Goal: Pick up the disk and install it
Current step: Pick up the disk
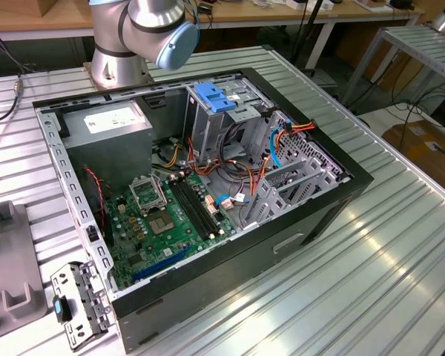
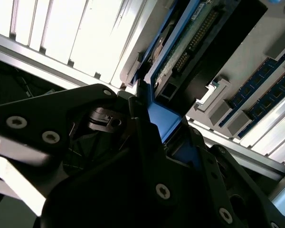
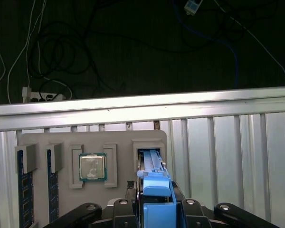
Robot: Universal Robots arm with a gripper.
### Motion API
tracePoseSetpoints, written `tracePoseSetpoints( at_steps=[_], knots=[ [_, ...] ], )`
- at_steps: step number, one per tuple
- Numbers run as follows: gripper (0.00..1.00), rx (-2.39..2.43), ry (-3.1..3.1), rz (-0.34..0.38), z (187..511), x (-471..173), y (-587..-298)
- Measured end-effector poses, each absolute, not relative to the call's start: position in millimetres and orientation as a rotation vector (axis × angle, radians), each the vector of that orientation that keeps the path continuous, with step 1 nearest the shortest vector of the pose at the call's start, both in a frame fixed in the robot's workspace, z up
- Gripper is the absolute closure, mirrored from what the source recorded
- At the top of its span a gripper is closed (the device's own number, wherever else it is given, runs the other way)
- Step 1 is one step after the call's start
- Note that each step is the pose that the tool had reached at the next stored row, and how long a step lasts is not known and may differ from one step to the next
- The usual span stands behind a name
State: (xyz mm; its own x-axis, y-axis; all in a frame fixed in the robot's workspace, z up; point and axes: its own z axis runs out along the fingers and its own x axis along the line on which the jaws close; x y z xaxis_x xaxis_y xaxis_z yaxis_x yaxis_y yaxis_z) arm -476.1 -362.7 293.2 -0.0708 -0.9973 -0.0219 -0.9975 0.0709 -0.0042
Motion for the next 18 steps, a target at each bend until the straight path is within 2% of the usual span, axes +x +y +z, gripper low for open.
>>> tracePoseSetpoints(
  at_steps=[18],
  knots=[
    [0.63, -2.151, 2.264, 0.018, 295.6, -476.0, -362.7]
  ],
)
